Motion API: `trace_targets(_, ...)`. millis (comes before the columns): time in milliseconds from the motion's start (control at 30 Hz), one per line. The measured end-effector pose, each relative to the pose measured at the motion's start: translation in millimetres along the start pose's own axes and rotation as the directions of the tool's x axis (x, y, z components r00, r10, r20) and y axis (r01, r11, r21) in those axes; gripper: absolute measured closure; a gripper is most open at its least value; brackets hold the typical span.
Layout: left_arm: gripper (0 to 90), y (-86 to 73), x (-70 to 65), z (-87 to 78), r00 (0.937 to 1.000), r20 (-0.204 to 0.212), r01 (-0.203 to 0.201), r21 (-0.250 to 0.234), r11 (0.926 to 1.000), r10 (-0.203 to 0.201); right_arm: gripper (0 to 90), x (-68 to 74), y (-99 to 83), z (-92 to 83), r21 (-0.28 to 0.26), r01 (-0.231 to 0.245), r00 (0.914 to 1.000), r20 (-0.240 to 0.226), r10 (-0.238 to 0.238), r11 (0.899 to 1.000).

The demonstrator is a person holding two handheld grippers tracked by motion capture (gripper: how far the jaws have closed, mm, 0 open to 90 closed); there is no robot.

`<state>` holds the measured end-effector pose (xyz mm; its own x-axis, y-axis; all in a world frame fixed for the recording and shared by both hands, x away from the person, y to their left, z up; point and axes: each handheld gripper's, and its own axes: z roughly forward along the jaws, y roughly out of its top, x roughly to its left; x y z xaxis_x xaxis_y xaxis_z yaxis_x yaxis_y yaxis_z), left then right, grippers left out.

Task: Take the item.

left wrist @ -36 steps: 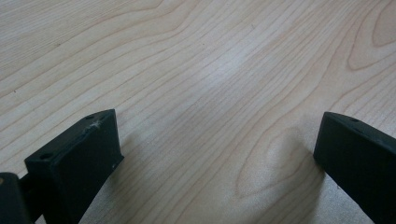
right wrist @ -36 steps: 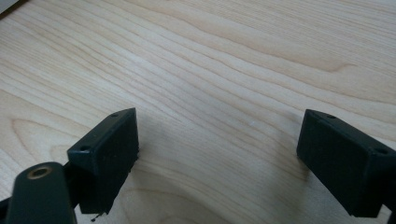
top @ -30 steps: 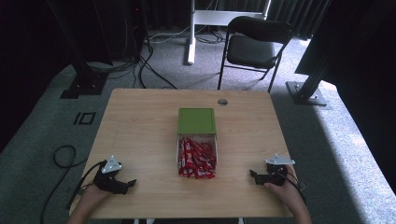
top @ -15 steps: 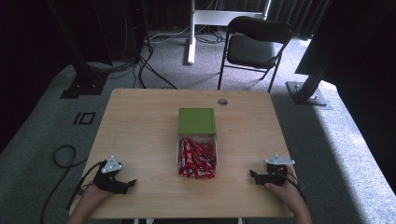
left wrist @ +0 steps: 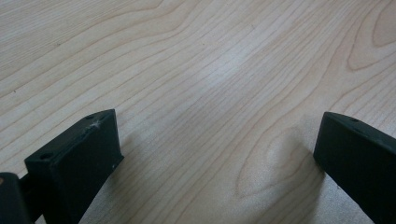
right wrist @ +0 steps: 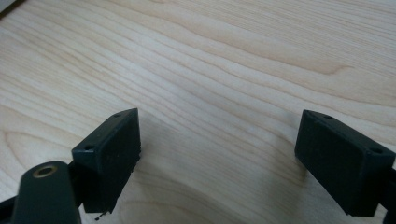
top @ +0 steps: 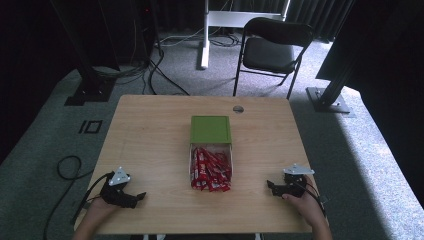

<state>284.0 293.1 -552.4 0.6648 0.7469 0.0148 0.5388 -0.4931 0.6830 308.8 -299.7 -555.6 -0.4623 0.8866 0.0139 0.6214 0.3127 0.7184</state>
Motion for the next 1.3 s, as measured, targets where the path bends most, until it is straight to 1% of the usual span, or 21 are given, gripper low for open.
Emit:
trace_targets(100, 1.4, 0.0, 0.0, 0.0, 1.0, 0.0, 0.0, 0.0, 1.0, 0.0, 14.0, 1.3, 3.6, -0.8, -0.013, -0.012, 0.9999, -0.001, 0.012, 1.0)
trace_targets(167, 1.4, 0.0, 0.0, 0.0, 1.0, 0.0, 0.0, 0.001, 1.0, 0.0, 14.0, 2.3, 7.2, -2.2, -0.022, -0.013, 0.9999, -0.01, 0.013, 1.0)
trace_targets(233, 1.4, 0.0, 0.0, 0.0, 1.0, 0.0, 0.0, 0.0, 1.0, 0.0, 14.0, 3.1, 11.6, -4.2, -0.033, -0.009, 0.9999, -0.006, 0.009, 0.999)
trace_targets(533, 1.4, 0.0, 0.1, -0.1, 1.0, -0.001, -0.002, 0.0, 1.0, 0.002, 15.2, 6.9, 28.6, -10.2, -0.062, -0.023, 0.9996, -0.018, 0.022, 0.998)
trace_targets(700, 1.4, 0.0, 0.1, 0.0, 1.0, -0.001, -0.002, 0.0, 1.0, 0.002, 15.2, 13.3, 40.3, -16.5, -0.089, -0.013, 0.9994, -0.033, 0.01, 0.996)
trace_targets(867, 1.4, 0.0, 0.1, 0.0, 1.0, -0.001, -0.002, -0.001, 1.0, 0.002, 15.2, 20.7, 53.4, -22.1, -0.107, 0.006, 0.9989, -0.046, -0.011, 0.994)
trace_targets(1000, 1.4, 0.0, 0.1, 0.0, 1.0, -0.001, -0.002, 0.0, 1.0, 0.002, 15.2, 25.1, 60.8, -24.1, -0.116, -0.007, 0.9974, -0.072, -0.001, 0.993)
trace_targets(1033, 1.4, 0.0, 0.1, 0.0, 1.0, -0.001, -0.002, 0.0, 1.0, 0.002, 15.2, 28.5, 65.6, -25.5, -0.127, -0.001, 0.9962, -0.087, -0.01, 0.992)
trace_targets(1067, 1.4, 0.0, 0.1, 0.0, 1.0, -0.001, -0.002, 0.0, 1.0, 0.002, 15.2, 30.4, 68.0, -26.3, -0.134, 0.002, 0.9957, -0.091, -0.014, 0.991)
trace_targets(1300, 1.4, 0.1, 0.1, -0.1, 1.0, 0.0, -0.002, 0.0, 1.0, 0.002, 15.2, 41.7, 85.5, -31.1, -0.164, 0.019, 0.9939, -0.104, -0.036, 0.986)
